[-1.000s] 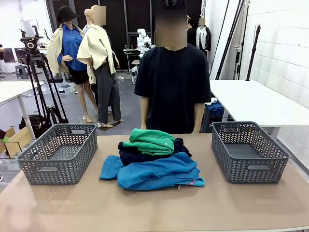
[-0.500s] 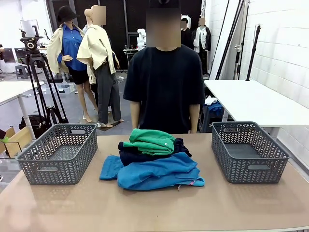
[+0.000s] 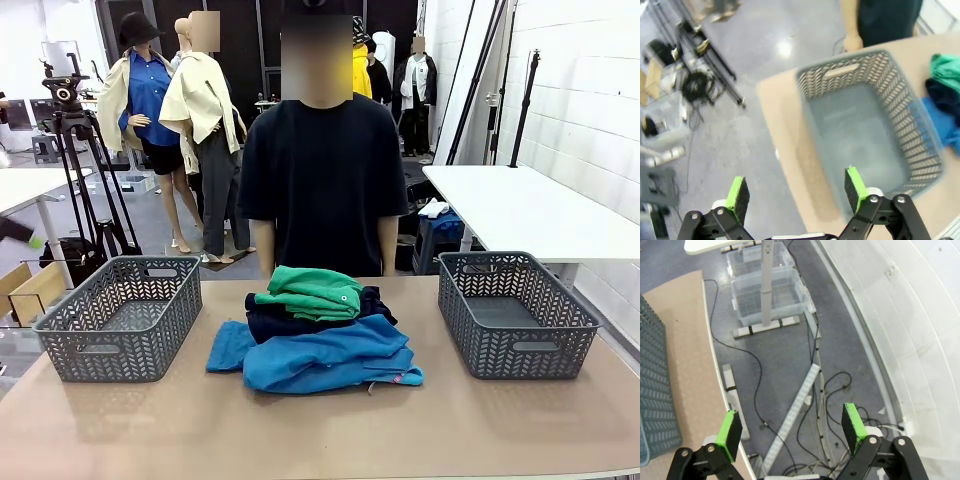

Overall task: Sort the tops and bottoms.
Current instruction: Lift clothes from the center of the table with your left hand.

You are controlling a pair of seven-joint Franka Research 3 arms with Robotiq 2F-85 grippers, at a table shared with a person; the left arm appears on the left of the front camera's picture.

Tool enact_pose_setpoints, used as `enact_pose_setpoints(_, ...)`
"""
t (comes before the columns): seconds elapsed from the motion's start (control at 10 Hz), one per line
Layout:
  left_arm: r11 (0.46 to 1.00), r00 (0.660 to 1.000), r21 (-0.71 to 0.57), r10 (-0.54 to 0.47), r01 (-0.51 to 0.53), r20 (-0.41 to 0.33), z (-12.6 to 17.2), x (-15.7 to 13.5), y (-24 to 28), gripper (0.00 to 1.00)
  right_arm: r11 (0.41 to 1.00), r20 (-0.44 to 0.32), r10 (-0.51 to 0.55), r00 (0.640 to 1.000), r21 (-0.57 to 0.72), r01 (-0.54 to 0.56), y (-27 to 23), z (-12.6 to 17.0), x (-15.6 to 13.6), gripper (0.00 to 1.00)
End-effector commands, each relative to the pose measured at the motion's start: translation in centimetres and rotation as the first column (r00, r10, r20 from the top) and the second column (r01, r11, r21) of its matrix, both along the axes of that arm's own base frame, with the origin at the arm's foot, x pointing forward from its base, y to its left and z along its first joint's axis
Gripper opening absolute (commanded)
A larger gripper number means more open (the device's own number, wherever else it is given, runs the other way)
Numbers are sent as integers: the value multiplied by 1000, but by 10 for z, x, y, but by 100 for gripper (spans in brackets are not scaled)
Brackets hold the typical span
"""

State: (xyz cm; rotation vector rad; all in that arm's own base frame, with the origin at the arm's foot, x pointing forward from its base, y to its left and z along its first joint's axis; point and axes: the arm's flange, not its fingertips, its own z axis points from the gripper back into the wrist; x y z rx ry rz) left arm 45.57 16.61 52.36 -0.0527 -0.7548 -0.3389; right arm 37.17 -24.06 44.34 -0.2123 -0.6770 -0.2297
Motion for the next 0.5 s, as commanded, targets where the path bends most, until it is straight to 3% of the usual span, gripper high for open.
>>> enact_pose_setpoints(0.0, 964, 964, -19, -265, 265, 40, 36, 21, -33, 100, 1000, -7, 2, 1000, 4, -2, -2, 0, -2, 100)
enact_pose_setpoints(0.1, 905, 904, 28, -425, 425, 38, 47, 29, -77, 100, 1000, -7, 2, 1000, 4, -2, -2, 0, -2, 100)
enact_pose_setpoints(0.2, 823, 824, 50, -566, 565, 5, 47, 38, -122, 100, 1000, -7, 2, 1000, 4, -2, -2, 0, -2, 100)
enact_pose_setpoints(0.4, 684, 683, 15, -726, 729, -84, 36, 52, -209, 100, 1000, -7, 2, 1000, 4, -2, -2, 0, -2, 100)
